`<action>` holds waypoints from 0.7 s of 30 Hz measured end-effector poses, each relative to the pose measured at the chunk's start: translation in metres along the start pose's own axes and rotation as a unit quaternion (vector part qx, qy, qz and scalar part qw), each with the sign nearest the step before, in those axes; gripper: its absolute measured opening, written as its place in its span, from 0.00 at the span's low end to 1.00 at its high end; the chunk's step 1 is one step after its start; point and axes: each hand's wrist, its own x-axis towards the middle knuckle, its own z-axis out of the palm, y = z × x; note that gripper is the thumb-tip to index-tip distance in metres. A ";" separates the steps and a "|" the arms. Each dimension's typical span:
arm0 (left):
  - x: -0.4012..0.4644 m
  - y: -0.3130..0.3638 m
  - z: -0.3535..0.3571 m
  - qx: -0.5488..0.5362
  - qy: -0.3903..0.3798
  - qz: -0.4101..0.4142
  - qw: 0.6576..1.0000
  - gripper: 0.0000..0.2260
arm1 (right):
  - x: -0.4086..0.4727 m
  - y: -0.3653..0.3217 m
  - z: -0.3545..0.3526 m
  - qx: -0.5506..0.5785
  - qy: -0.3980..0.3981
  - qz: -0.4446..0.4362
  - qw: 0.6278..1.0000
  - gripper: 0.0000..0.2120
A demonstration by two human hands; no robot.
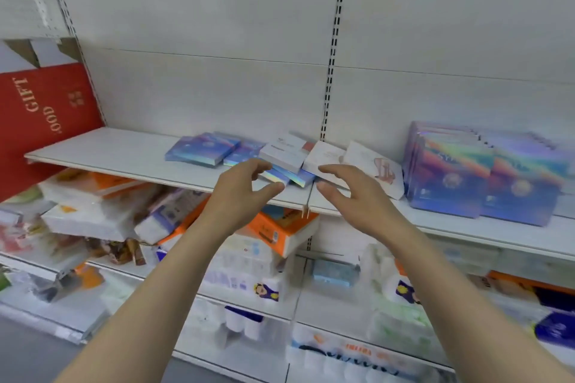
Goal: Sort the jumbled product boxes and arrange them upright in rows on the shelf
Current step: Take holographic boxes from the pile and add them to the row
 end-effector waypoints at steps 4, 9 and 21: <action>-0.002 -0.040 -0.020 -0.010 -0.009 -0.020 1.000 0.19 | 0.005 -0.022 0.048 0.017 -0.020 0.023 0.999 0.20; 0.027 -0.082 -0.033 -0.022 -0.003 -0.023 0.999 0.19 | 0.040 -0.033 0.088 0.020 -0.035 0.029 0.999 0.21; 0.185 -0.214 -0.058 0.022 0.002 -0.077 0.997 0.20 | 0.246 -0.031 0.175 0.044 -0.043 0.017 0.998 0.19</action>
